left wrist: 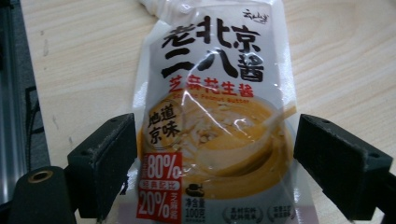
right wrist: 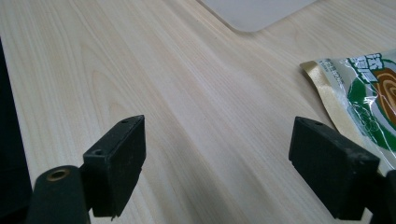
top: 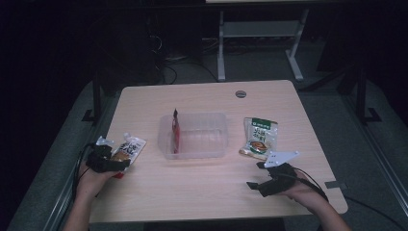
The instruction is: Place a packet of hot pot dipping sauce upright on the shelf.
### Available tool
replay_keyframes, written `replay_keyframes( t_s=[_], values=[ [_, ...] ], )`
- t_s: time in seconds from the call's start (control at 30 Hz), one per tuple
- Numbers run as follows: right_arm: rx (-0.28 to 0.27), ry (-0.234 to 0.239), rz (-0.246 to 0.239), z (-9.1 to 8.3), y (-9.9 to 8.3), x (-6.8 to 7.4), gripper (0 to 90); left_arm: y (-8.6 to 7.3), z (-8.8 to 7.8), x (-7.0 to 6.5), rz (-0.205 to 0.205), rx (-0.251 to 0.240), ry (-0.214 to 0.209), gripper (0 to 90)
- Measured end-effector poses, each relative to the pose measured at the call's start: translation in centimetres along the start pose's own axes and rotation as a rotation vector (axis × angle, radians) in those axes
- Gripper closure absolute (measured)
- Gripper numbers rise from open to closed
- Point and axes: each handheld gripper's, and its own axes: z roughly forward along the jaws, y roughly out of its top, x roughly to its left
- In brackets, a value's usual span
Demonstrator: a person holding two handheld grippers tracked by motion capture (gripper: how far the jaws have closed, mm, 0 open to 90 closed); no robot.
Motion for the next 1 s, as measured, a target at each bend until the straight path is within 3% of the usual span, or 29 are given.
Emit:
replay_keyframes(
  t_s=[0.33,0.4,0.63,0.77,1.0],
  values=[
    [0.003,0.0,-0.001,0.1,0.0,0.0,18.3,-0.2,0.3,0.3,-0.005,-0.01,0.002,10.7],
    [0.004,0.0,-0.002,0.1,0.0,0.0,18.3,-0.4,0.6,0.4,-0.021,-0.005,-0.019,10.8],
    [0.005,0.001,-0.002,0.1,0.0,0.1,18.4,-0.4,0.5,-0.1,0.002,-0.001,-0.008,14.4],
    [0.003,0.0,-0.009,0.1,0.0,0.1,18.5,-0.3,0.2,-0.3,0.008,0.006,-0.01,23.2],
    [0.003,0.001,-0.01,0.0,0.1,0.2,18.9,-0.2,-0.3,-0.7,0.015,-0.004,-0.108,64.6]
  ],
)
